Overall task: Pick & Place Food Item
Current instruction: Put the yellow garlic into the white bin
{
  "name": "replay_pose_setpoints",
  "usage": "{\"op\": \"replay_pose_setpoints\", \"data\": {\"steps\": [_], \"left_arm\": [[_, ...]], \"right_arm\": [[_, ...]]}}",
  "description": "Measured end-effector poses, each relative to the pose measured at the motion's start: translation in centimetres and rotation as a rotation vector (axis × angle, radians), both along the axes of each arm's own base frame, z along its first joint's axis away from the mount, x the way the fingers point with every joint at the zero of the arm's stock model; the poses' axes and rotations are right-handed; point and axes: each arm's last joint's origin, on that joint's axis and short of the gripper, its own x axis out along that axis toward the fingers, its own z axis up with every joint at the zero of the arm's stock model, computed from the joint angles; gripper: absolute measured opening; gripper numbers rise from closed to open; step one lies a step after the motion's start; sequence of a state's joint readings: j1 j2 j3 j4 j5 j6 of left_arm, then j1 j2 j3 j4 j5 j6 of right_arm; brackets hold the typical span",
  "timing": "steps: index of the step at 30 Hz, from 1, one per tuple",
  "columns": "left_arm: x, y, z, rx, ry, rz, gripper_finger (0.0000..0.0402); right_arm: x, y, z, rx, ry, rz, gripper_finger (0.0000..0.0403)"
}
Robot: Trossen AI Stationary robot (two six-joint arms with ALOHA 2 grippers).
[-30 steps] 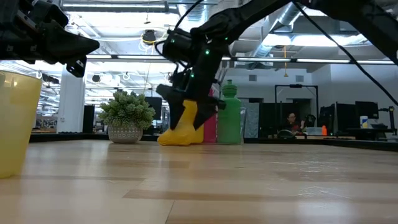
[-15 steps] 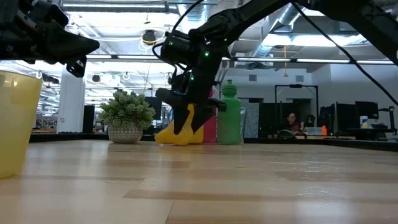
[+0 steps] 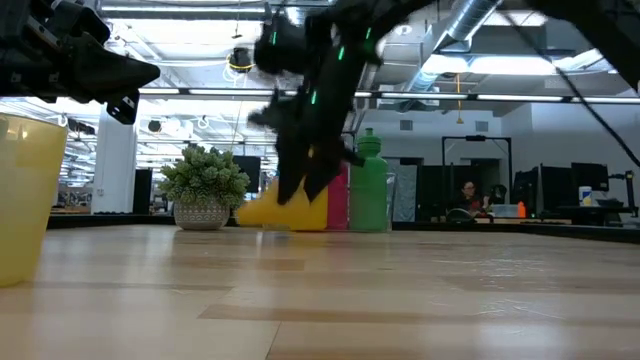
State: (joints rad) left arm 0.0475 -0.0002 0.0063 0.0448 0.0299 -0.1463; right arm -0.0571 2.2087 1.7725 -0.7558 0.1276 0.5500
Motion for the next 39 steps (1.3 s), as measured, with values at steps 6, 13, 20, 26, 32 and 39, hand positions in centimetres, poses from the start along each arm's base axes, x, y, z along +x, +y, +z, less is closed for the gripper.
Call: {"op": "replay_pose_setpoints", "data": {"steps": [6,13,20,26,32,39], "left_arm": [[0.0,0.0,0.0,0.000,0.000,0.000,0.0000],[0.0,0.0,0.0,0.000,0.000,-0.001,0.0000],[0.0,0.0,0.0,0.000,0.000,-0.001,0.0000],[0.0,0.0,0.0,0.000,0.000,-0.001,0.0000],[0.0,0.0,0.0,0.000,0.000,-0.001,0.0000],[0.0,0.0,0.0,0.000,0.000,0.000,0.0000]], "right_arm": [[-2.9,6.0,8.2,0.167,-0.127,0.238,0.0153],[-9.9,13.0,18.9,0.296,-0.378,0.469,0.0165],[-17.4,17.3,26.1,0.429,-0.629,0.542,0.0166],[-20.9,19.0,28.1,0.427,-0.717,0.447,0.0167],[-23.0,20.1,27.7,0.465,-0.624,0.378,0.0167],[-27.1,20.3,24.7,0.436,-0.212,0.101,0.0167]]}}
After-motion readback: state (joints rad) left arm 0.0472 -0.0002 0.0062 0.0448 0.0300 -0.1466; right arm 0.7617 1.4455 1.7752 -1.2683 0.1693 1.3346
